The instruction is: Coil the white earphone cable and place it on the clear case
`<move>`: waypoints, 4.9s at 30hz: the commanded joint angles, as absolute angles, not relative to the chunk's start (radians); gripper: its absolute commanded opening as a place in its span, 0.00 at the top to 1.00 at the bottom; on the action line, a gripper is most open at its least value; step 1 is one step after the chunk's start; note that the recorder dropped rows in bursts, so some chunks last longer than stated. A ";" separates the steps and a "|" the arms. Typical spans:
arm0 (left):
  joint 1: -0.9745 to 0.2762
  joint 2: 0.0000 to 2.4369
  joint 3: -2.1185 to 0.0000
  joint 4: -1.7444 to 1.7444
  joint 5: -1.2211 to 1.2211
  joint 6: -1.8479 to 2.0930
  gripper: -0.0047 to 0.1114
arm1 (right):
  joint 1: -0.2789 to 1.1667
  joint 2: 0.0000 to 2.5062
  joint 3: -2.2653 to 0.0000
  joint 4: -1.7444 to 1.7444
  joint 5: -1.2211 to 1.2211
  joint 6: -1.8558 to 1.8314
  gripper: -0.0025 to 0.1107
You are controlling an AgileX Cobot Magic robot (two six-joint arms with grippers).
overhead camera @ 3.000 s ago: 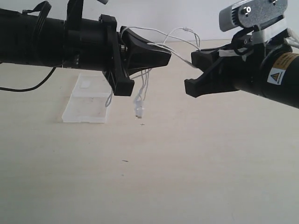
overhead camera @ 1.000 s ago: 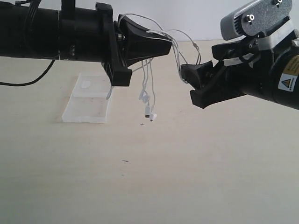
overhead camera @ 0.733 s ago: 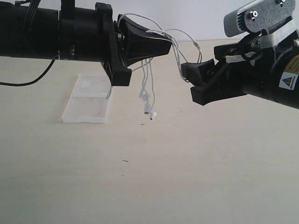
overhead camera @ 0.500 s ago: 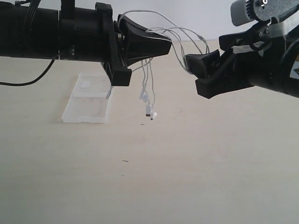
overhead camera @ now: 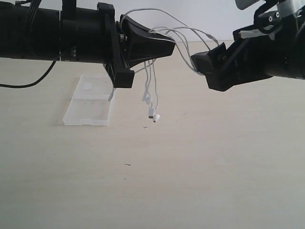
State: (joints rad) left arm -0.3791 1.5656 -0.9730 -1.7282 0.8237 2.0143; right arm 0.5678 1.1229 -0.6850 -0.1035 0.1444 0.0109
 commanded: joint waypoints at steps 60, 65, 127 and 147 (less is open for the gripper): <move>-0.378 1.600 -0.980 -1.744 0.809 2.008 0.96 | 0.783 1.069 -0.716 -0.059 0.137 -0.636 0.18; -0.378 1.600 -0.980 -1.744 0.809 2.008 0.96 | 0.784 1.079 -0.716 -0.057 0.069 -0.588 0.18; -0.355 1.600 -0.980 -1.744 0.990 1.980 0.96 | 0.701 1.330 -0.805 0.033 0.107 -0.296 0.05; -0.275 1.600 -0.977 -1.744 1.072 1.943 0.96 | 0.706 1.334 -0.714 0.048 -0.188 -0.097 0.05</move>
State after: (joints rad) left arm -0.2783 1.6002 -0.9730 -1.7348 1.0555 1.9508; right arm 0.7073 1.3325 -0.7360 0.0539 -0.1294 -0.1088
